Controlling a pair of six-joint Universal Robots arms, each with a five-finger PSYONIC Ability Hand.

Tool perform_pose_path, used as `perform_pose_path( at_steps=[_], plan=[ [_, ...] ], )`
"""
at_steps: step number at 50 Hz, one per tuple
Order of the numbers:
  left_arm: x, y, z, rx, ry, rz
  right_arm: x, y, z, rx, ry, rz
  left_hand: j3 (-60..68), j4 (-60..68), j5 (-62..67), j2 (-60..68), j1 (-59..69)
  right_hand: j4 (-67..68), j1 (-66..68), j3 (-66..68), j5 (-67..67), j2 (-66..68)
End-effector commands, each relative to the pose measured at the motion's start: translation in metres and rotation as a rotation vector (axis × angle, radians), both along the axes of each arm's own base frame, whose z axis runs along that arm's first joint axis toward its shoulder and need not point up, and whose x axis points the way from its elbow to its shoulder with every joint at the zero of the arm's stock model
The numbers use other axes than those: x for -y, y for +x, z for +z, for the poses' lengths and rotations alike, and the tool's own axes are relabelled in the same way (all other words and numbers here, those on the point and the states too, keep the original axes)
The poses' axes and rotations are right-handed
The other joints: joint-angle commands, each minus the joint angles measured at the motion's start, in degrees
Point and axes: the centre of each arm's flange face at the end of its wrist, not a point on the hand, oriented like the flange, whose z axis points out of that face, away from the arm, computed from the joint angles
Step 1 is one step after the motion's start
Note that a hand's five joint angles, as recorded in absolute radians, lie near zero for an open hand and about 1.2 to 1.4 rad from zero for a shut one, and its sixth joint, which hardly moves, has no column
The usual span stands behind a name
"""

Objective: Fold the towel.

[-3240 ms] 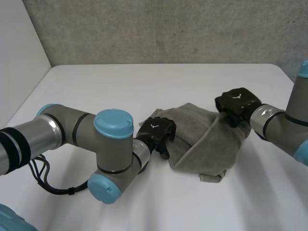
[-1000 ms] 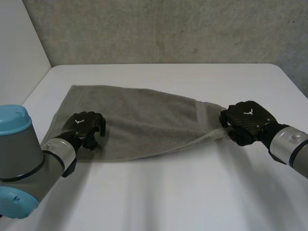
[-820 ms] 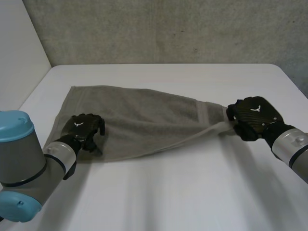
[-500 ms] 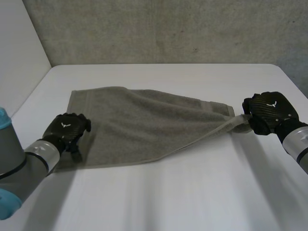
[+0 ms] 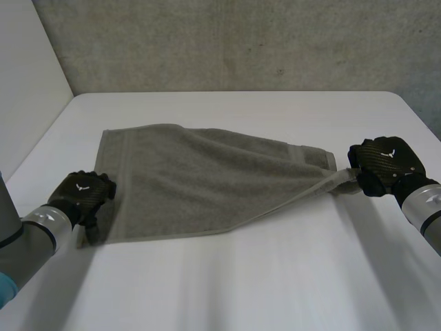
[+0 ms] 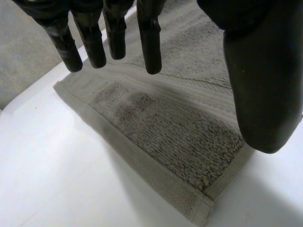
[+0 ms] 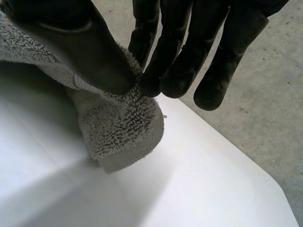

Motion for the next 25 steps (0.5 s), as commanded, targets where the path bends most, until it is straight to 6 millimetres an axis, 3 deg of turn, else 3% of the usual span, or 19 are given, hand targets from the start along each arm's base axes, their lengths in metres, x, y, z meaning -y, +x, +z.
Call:
perform_pose_path(
  at_steps=[1, 25],
  plan=[
    [0.001, 0.0, -0.007, 0.005, 0.022, 0.002, 0.0, 0.0, -0.001, 0.0, 0.002, 0.003, -3.56, -3.93, -1.76, -3.58, -3.79, 3.11, 4.32, 2.92, 3.89, 3.08],
    [0.007, 0.0, -0.026, 0.008, 0.061, 0.002, -0.001, 0.001, -0.003, -0.002, 0.009, 0.004, -4.24, -4.6, -2.43, -4.25, -4.46, 3.11, 4.32, 2.92, 3.89, 3.08]
  ],
)
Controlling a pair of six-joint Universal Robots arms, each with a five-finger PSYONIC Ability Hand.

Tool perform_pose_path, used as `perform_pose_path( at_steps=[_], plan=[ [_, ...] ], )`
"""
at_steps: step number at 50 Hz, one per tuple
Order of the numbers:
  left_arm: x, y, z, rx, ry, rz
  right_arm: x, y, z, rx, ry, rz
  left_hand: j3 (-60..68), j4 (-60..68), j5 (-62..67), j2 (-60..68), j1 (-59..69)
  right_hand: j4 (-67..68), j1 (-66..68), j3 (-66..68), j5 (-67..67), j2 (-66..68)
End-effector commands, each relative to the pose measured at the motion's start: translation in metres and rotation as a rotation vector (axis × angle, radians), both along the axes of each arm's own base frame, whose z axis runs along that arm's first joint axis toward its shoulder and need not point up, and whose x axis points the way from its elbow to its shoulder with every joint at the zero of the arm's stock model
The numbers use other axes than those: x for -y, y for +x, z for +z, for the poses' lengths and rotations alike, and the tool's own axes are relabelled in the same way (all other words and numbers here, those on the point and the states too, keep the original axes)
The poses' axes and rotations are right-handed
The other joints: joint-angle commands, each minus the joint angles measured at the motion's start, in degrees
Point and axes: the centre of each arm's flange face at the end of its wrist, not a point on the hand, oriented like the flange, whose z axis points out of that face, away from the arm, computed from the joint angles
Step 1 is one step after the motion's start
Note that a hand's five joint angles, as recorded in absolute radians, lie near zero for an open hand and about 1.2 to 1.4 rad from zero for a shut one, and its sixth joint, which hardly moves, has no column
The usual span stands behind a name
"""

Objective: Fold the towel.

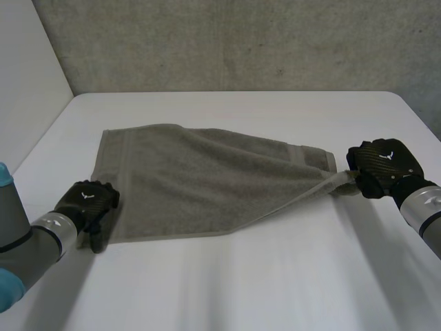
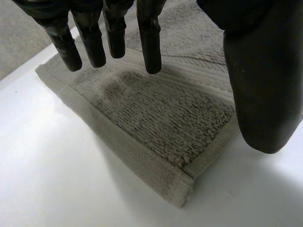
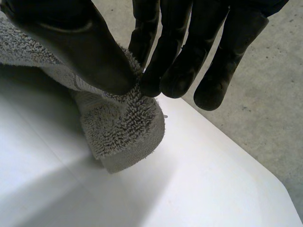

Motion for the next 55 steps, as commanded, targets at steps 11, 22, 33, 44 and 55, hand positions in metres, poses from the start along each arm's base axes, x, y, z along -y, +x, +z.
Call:
perform_pose_path(
  at_steps=[11, 22, 33, 44, 55],
  plan=[
    [0.018, 0.008, -0.002, 0.003, -0.064, 0.062, -0.001, 0.001, -0.001, 0.0, 0.004, 0.002, -2.94, -3.21, -1.17, -2.65, -3.23, 3.11, 4.32, 2.93, 3.88, 3.08],
    [0.027, 0.008, -0.008, 0.001, -0.088, 0.07, -0.002, 0.0, -0.002, 0.0, 0.008, 0.001, -2.77, -3.04, -1.0, -2.48, -3.06, 3.11, 4.32, 2.93, 3.88, 3.08],
    [0.03, 0.008, -0.008, 0.001, -0.091, 0.07, -0.002, 0.001, -0.002, 0.0, 0.008, 0.002, -1.42, -1.7, 0.34, -1.13, -1.71, 3.11, 4.32, 2.93, 3.88, 3.08],
    [0.033, 0.009, -0.005, -0.031, -0.096, 0.088, -0.002, 0.001, -0.002, -0.002, 0.008, 0.002, 14.88, 14.6, 16.64, 15.16, 14.58, 3.11, 4.32, 2.93, 3.88, 3.08],
    [0.034, 0.01, -0.004, -0.05, -0.095, 0.1, -0.002, 0.001, -0.002, -0.002, 0.009, 0.002, 19.59, 19.32, 21.36, 19.88, 19.3, 3.11, 4.32, 2.93, 3.88, 3.08]
  ],
)
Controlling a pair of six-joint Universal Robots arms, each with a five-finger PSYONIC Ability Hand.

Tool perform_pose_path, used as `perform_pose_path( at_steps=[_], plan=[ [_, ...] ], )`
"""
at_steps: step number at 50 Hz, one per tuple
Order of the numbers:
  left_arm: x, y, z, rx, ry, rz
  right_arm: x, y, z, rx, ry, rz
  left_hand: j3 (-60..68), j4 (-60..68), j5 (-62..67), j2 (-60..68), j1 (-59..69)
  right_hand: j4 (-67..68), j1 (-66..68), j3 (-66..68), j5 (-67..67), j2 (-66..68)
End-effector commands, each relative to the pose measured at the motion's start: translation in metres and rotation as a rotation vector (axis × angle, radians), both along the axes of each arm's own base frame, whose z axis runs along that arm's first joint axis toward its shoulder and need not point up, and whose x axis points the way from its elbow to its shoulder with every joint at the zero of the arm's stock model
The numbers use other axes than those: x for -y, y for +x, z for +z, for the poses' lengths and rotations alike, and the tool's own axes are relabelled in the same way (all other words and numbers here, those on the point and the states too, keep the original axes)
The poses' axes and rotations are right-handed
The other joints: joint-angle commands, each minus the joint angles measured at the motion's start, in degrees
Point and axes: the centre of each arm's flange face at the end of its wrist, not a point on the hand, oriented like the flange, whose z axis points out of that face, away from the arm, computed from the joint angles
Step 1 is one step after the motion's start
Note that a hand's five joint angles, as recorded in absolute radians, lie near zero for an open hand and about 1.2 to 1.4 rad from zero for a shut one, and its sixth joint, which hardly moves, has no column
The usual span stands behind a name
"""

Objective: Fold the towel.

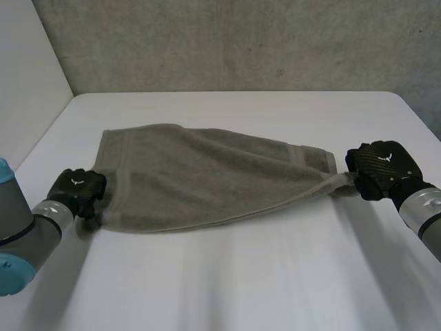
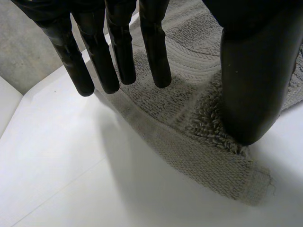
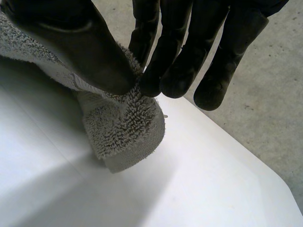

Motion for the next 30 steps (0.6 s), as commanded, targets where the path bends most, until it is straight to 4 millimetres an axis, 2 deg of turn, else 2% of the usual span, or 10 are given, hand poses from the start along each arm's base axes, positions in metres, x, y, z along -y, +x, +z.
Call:
perform_pose_path(
  at_steps=[1, 7, 14, 21, 24, 26, 27, 28, 29, 30],
  plan=[
    [0.0, 0.0, 0.0, -0.006, 0.0, 0.002, 0.0, 0.0, 0.0, 0.0, 0.001, 0.001, 3.85, 3.89, 3.86, 3.69, 3.5, 3.11, 4.32, 2.94, 3.87, 3.08],
    [0.0, 0.001, 0.0, -0.007, 0.002, 0.004, 0.0, 0.001, 0.0, -0.001, 0.001, 0.003, 13.28, 13.32, 13.29, 13.12, 12.93, 3.11, 4.32, 2.94, 3.87, 3.08],
    [-0.002, 0.001, -0.001, -0.007, 0.017, 0.002, -0.001, 0.001, 0.0, 0.0, 0.001, 0.002, 47.3, 47.34, 47.31, 47.14, 46.95, 3.11, 4.32, 2.94, 3.87, 3.08],
    [-0.001, 0.0, 0.013, -0.011, -0.022, -0.001, 0.001, 0.001, 0.006, 0.011, -0.004, 0.003, 47.41, 47.45, 47.42, 47.25, 47.06, 3.11, 4.32, 2.94, 3.87, 3.08],
    [-0.001, 0.002, 0.043, -0.032, -0.1, 0.012, 0.002, 0.001, 0.015, 0.012, -0.018, 0.003, 47.41, 47.45, 47.42, 47.25, 47.06, 3.11, 4.32, 2.94, 3.87, 3.08],
    [-0.004, 0.002, 0.08, -0.106, -0.182, 0.03, -0.003, 0.002, 0.051, 0.013, -0.054, 0.007, 47.41, 47.45, 47.42, 47.25, 47.06, 3.11, 4.32, 2.94, 3.87, 3.08],
    [-0.004, 0.002, 0.08, -0.106, -0.183, 0.03, -0.003, 0.002, 0.051, 0.013, -0.054, 0.007, 47.41, 47.45, 47.42, 47.25, 47.06, 3.11, 4.32, 2.94, 3.87, 3.08],
    [-0.006, 0.001, 0.104, -0.155, -0.24, 0.035, -0.005, 0.002, 0.067, 0.016, -0.058, 0.011, 47.41, 47.45, 47.42, 47.25, 47.06, 3.11, 4.32, 2.94, 3.87, 3.08],
    [-0.006, 0.001, 0.105, -0.155, -0.24, 0.035, -0.008, 0.002, 0.086, 0.02, -0.064, 0.013, 47.41, 47.45, 47.42, 47.25, 47.06, 3.11, 4.32, 2.94, 3.87, 3.08],
    [-0.011, 0.001, 0.131, -0.21, -0.294, 0.036, -0.009, 0.0, 0.103, 0.024, -0.077, 0.008, 47.41, 47.45, 47.42, 47.25, 47.06, 3.11, 4.32, 2.94, 3.87, 3.08]
  ],
)
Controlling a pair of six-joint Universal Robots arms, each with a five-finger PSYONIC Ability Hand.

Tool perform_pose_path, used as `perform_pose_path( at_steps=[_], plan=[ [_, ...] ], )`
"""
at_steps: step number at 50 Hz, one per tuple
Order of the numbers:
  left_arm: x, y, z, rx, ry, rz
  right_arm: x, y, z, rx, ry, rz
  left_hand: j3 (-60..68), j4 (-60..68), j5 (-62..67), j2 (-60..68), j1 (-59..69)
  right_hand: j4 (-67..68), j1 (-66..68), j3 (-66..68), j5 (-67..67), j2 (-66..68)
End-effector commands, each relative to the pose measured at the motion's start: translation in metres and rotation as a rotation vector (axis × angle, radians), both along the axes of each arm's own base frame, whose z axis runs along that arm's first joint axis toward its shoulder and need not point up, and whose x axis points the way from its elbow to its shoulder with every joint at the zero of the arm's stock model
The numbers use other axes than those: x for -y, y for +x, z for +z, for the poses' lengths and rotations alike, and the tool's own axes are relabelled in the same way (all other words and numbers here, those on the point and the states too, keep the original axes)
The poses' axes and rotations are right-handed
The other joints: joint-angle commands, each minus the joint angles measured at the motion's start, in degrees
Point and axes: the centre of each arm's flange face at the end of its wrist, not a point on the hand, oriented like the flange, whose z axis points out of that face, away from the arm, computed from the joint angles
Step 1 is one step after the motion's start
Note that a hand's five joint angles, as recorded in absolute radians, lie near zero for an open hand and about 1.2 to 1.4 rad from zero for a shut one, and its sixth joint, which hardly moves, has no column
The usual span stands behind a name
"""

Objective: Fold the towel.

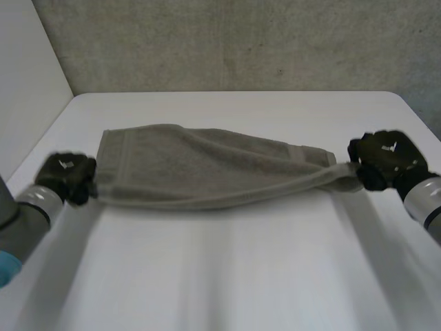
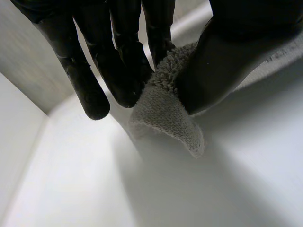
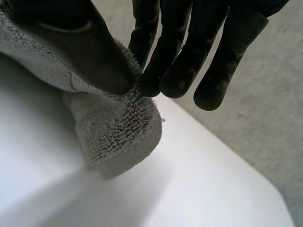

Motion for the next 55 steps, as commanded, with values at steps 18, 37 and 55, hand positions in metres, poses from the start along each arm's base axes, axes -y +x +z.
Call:
perform_pose_path(
  at_steps=[18, 37, 55],
  plan=[
    [-0.019, 0.002, 0.232, -0.395, -0.318, 0.015, -0.021, -0.003, 0.252, 0.037, -0.359, -0.015, 4.04, 2.42, 6.5, 3.59, 8.05, 3.11, 4.32, 2.93, 3.88, 3.08],
    [0.105, -0.007, 0.193, -0.452, -0.276, 0.092, 0.08, 0.066, 0.19, -0.092, -0.361, -0.022, 4.04, 2.42, 6.5, 3.59, 8.05, 3.11, 4.32, 2.93, 3.88, 3.08],
    [0.097, -0.008, 0.21, -0.534, -0.29, 0.099, 0.083, 0.067, 0.205, -0.019, -0.392, -0.012, 4.04, 2.42, 6.5, 3.59, 8.05, 3.11, 4.32, 2.93, 3.88, 3.08]
  ],
)
